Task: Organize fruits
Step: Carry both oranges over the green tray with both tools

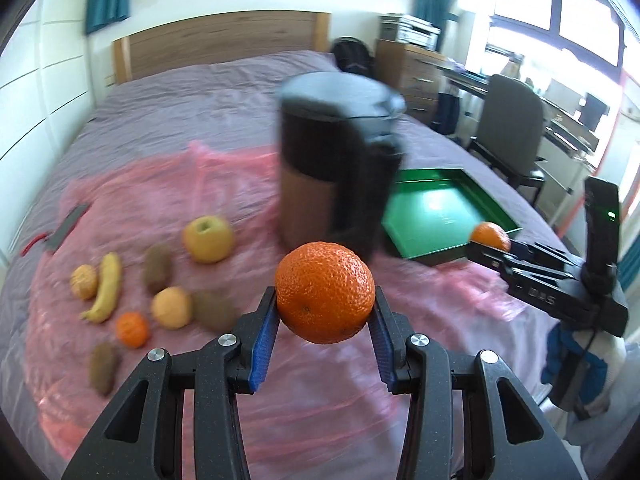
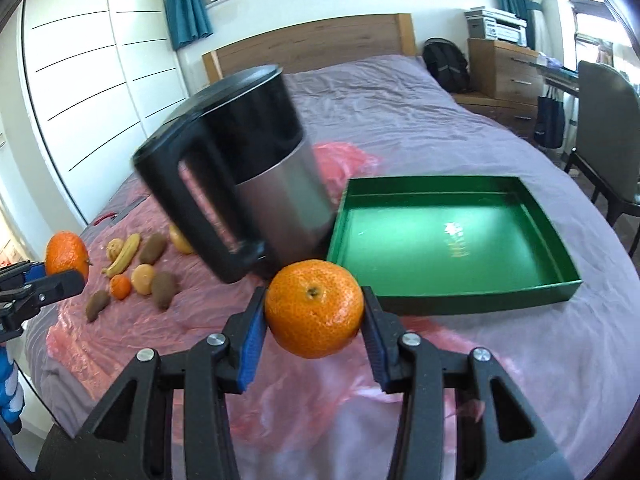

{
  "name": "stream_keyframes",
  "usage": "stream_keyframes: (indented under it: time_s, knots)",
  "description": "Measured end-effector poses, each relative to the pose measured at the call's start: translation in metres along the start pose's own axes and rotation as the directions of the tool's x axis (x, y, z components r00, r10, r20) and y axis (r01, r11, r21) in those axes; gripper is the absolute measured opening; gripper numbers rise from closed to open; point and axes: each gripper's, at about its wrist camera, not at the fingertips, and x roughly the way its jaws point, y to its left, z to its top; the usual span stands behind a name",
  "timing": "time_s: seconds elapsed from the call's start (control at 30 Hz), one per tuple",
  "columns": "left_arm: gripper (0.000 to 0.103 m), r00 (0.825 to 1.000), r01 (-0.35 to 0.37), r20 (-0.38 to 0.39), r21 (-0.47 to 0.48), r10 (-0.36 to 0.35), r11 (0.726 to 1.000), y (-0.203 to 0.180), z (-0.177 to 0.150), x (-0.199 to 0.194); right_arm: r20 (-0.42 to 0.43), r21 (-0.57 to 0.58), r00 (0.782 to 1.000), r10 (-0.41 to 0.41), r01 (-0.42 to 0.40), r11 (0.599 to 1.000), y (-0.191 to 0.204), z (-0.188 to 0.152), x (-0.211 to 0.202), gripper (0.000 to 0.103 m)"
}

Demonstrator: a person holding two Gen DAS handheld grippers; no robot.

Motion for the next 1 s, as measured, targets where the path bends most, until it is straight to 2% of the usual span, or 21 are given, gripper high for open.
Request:
stream_keyframes:
  time_s: [0.13,0.33,0.5,0.63,0.77,0.87,1.0]
  knots:
    - [0.038,0.997,0.073,0.002,0.034,-0.074,0.997,-0.053,0.033,0.028,0.034,0.027,0.997,-0.074,0.073,0.997,-0.049,0.021,0.002,0.052]
    - [0.038,0.995,0.101,-0.03,0.079,-0.099,0.992,-0.114,0.08,0.096,0.043,0.082,0.985,-0.166,0.162,0.983,-0.12,0.046,0.028,0.052]
    - [0.038,0.994,0.05,-0.099,0.085,-0.042,0.995,-0.132,0.102,0.169,0.018,0.115,0.976,-0.217,0.213,0.97,-0.167,0.057,0.06,0.052]
    - [0.038,0.989,0.004,-0.145,0.098,0.011,0.995,-0.133,0.102,0.213,-0.028,0.112,0.97,-0.241,0.243,0.964,-0.192,0.07,0.096,0.052]
    - [0.038,0.983,-0.03,-0.181,0.074,0.043,0.997,-0.128,0.105,0.251,-0.08,0.091,0.964,-0.255,0.262,0.961,-0.209,0.085,0.129,0.052]
    - [0.038,0.978,-0.053,-0.195,0.098,0.072,0.994,-0.131,0.104,0.273,-0.128,0.069,0.959,-0.253,0.263,0.962,-0.215,0.094,0.148,0.052]
    - [0.039,0.968,-0.055,-0.237,0.1,0.077,0.993,-0.131,0.093,0.299,-0.191,0.046,0.945,-0.265,0.278,0.96,-0.218,0.092,0.167,0.052]
